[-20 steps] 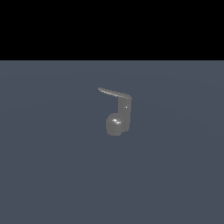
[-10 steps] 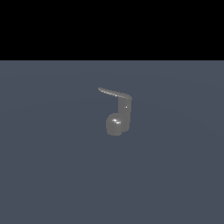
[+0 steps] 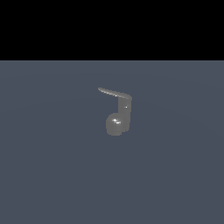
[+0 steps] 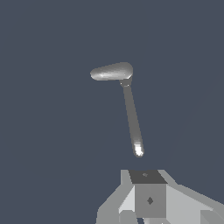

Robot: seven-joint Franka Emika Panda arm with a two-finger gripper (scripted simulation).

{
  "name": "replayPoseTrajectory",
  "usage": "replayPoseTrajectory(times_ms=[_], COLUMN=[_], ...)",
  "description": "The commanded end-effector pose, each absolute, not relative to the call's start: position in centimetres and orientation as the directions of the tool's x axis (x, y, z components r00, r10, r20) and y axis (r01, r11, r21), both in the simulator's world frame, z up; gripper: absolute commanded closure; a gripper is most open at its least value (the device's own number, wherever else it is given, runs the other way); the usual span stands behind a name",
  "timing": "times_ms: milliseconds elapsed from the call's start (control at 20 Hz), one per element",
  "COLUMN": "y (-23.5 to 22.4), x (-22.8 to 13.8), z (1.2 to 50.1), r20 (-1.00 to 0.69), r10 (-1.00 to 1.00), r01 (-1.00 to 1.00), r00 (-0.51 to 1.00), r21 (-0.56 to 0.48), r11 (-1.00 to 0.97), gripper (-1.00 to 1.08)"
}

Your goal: Turn on the faucet by rotating a designated handle.

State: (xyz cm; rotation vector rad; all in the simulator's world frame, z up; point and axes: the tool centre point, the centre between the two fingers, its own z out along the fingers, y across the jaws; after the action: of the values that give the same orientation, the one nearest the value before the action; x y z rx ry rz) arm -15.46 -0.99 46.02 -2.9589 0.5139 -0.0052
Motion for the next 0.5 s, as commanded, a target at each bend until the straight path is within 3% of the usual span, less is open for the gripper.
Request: replayPoseTrajectory(times_ms=[0,450], y=[-0.7,0.1], x=[-13.8,-8.3], z=[45.1,41.1], r20=[-0.043,-0.12], r10=[-0.398,-0.608], r01=[-0.4,-0.62], r00=[0.916,0.784], r21=[-0.148,-0.15], r11=[-0.904,-0.77], gripper=[1.08,1.08])
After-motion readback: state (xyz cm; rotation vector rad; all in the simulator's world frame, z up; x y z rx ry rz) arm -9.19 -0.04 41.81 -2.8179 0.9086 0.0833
